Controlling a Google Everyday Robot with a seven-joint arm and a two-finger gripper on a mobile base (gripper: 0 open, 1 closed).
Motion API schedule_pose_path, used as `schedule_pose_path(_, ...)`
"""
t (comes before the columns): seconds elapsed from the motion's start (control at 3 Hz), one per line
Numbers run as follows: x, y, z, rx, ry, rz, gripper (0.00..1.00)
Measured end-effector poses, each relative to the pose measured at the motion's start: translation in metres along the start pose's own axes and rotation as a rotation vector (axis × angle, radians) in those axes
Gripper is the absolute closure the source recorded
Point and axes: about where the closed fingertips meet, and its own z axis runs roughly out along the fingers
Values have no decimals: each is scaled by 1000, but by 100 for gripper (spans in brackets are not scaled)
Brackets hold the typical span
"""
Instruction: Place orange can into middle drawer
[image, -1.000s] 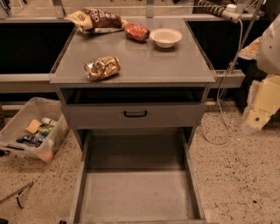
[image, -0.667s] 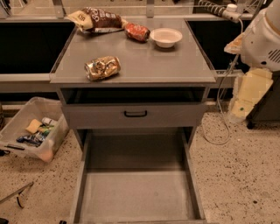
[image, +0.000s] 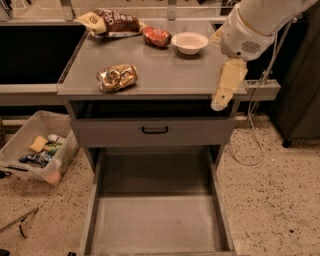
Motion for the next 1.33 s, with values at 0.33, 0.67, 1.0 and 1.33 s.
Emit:
schedule_pose_path(0.33, -56, -29, 39, -13, -86, -73, 0)
schedule_pose_path(0.67, -56, -29, 40, -13, -87, -73, 0)
schedule_pose_path(1.0, -65, -52, 66, 3, -123, -103, 0)
schedule_pose_path(1.33, -93, -82, 105, 10, -181, -185, 0)
